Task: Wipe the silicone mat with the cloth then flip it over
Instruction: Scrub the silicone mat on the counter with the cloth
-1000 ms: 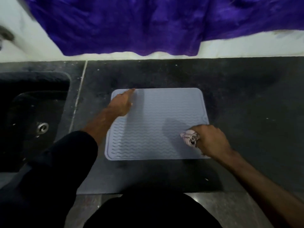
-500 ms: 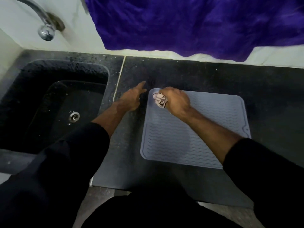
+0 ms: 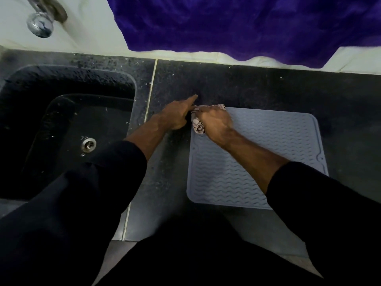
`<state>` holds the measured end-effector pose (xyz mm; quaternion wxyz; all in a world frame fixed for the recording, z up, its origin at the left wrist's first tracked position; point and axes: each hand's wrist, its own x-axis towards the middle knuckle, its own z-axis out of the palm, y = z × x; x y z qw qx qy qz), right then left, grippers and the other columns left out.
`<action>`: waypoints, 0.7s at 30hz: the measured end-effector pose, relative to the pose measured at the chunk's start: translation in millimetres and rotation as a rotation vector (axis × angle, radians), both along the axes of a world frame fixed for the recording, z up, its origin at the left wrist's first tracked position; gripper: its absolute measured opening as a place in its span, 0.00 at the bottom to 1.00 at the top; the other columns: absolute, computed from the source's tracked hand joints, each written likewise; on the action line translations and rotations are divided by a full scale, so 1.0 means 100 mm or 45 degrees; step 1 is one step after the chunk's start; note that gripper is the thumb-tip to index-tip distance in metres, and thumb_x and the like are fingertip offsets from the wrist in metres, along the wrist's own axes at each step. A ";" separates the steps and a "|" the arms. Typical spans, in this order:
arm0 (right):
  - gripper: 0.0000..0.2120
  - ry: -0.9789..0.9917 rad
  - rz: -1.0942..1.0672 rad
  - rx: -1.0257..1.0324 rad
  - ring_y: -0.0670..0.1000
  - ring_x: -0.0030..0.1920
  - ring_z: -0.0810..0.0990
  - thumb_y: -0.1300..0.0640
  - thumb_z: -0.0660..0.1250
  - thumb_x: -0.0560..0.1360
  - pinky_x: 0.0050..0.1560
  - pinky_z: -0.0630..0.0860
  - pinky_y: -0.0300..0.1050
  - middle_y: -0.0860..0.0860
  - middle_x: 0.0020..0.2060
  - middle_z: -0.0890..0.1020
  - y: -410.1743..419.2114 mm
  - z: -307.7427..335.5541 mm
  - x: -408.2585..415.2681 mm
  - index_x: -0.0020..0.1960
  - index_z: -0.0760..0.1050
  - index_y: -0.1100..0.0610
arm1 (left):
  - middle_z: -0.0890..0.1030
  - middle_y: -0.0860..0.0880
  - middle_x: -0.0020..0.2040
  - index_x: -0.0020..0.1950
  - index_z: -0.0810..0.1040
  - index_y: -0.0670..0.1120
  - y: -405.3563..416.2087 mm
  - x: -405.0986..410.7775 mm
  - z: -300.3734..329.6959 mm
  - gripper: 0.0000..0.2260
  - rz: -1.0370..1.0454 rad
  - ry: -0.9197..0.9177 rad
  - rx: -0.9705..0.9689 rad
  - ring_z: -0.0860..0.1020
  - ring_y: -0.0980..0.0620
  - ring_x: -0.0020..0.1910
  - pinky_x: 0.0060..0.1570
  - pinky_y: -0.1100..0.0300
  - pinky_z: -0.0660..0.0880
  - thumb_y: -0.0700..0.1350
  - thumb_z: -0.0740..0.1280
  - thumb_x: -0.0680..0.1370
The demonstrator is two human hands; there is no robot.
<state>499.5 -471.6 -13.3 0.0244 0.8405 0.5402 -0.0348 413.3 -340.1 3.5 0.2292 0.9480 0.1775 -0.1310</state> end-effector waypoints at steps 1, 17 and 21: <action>0.16 0.001 -0.014 -0.018 0.56 0.53 0.80 0.61 0.67 0.74 0.51 0.78 0.48 0.53 0.56 0.80 0.01 0.01 -0.01 0.61 0.75 0.56 | 0.69 0.41 0.73 0.80 0.48 0.45 0.02 0.03 0.01 0.38 -0.037 0.040 0.075 0.69 0.42 0.70 0.71 0.49 0.60 0.34 0.64 0.74; 0.14 0.170 0.063 0.048 0.60 0.51 0.80 0.53 0.68 0.75 0.51 0.77 0.51 0.57 0.52 0.82 -0.55 0.27 -0.56 0.59 0.78 0.57 | 0.70 0.38 0.70 0.79 0.40 0.45 -0.21 0.04 -0.06 0.42 -0.160 0.163 0.395 0.60 0.42 0.75 0.74 0.46 0.44 0.52 0.65 0.76; 0.17 0.106 0.019 -0.078 0.58 0.55 0.79 0.54 0.66 0.76 0.52 0.76 0.50 0.55 0.56 0.80 -0.42 0.27 -0.57 0.64 0.74 0.56 | 0.70 0.37 0.70 0.79 0.38 0.45 -0.24 0.02 -0.07 0.44 -0.122 0.173 0.394 0.59 0.42 0.75 0.74 0.45 0.44 0.51 0.68 0.76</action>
